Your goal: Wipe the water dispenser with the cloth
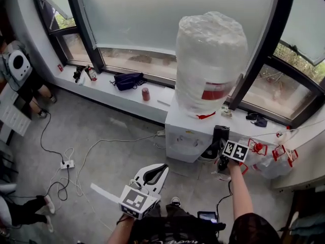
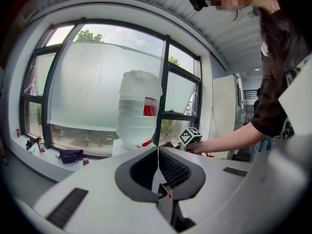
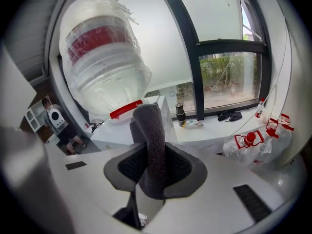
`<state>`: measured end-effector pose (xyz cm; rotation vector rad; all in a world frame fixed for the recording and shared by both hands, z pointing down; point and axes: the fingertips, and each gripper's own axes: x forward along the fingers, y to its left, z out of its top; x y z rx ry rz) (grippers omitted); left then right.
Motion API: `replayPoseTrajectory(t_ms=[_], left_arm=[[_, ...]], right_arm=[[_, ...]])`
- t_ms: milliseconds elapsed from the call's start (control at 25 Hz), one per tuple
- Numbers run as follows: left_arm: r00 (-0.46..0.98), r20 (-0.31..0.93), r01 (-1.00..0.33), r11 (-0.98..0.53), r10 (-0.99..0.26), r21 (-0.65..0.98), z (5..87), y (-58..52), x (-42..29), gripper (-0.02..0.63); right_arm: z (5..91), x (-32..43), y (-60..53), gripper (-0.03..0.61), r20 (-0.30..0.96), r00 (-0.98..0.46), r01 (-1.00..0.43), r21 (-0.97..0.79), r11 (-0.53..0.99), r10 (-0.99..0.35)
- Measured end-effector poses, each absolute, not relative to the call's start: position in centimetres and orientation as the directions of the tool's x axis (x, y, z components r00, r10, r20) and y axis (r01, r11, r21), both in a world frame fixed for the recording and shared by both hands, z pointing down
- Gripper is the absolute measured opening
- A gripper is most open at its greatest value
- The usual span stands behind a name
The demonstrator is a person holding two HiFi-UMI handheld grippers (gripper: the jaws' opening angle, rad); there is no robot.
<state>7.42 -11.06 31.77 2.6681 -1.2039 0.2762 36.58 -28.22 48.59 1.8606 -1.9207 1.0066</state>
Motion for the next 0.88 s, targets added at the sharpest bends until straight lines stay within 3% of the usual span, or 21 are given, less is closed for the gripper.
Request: replayPoseTrajectory(t_ms=[400,680,880], left_arm=[[0.537,0.282,-0.841,-0.529,-0.795,0.112,34.8,-9.4,7.4,0.02],[0.443,0.291,-0.896,-0.429,-0.848,0.116,35.4,-9.0,4.4,0.02],[0.398,0.325,-0.917,-0.375,-0.858,0.134,37.2,-8.1,2.7,0.02]], right_arm=[[50.0,24.2,-27.1,0.107,0.603,-0.448,-0.893,-0.337,0.298,-0.66],[53.0,14.4,-27.8,0.107,0.613,-0.545,-0.837,-0.354,0.417,-0.572],[54.7,10.9,-30.4,0.107,0.637,-0.496,-0.862,-0.276,0.426,-0.59]])
